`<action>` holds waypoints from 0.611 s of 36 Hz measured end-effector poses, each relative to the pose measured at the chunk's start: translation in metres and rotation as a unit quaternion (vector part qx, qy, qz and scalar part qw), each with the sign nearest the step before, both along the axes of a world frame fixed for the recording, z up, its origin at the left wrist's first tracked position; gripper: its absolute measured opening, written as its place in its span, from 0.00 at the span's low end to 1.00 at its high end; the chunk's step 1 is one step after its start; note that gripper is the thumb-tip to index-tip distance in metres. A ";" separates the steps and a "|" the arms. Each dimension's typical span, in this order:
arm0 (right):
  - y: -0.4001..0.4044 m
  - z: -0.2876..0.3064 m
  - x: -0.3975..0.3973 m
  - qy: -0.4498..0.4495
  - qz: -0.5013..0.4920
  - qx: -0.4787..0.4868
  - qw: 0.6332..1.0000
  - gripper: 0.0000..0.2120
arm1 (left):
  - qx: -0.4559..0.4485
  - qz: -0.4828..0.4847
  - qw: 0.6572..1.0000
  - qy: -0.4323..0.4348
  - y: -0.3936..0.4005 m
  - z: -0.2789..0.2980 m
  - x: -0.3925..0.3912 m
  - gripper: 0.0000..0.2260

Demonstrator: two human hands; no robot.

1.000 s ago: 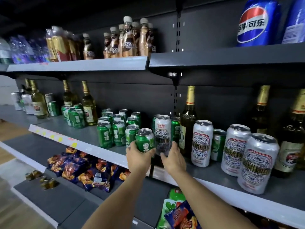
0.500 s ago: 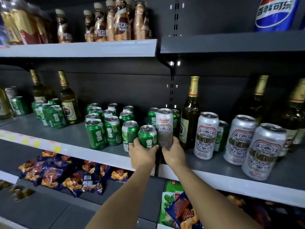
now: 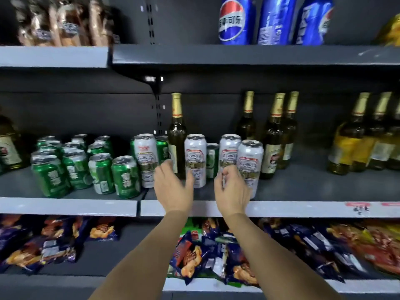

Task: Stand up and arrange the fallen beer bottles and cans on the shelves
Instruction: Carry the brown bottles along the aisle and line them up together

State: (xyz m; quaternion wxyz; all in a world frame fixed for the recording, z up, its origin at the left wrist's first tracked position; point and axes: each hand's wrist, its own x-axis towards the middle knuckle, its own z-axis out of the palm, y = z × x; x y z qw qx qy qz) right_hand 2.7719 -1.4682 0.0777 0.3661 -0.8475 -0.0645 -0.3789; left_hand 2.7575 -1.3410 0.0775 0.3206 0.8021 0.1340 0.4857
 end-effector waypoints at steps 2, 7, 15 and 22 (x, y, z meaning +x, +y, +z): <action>-0.031 0.001 -0.002 -0.004 -0.002 0.003 1.000 0.05 | 0.014 -0.036 0.999 -0.007 -0.037 0.001 0.001 0.23; -0.119 -0.005 -0.008 -0.028 -0.023 0.000 0.999 0.10 | 0.021 -0.105 0.994 -0.025 -0.134 0.002 0.004 0.23; -0.258 -0.017 0.003 0.025 -0.101 0.028 0.994 0.04 | -0.016 -0.179 0.983 0.026 -0.261 -0.002 0.019 0.17; -0.339 -0.009 0.038 0.067 -0.146 0.075 0.984 0.09 | -0.060 -0.245 0.962 0.102 -0.330 0.003 0.067 0.22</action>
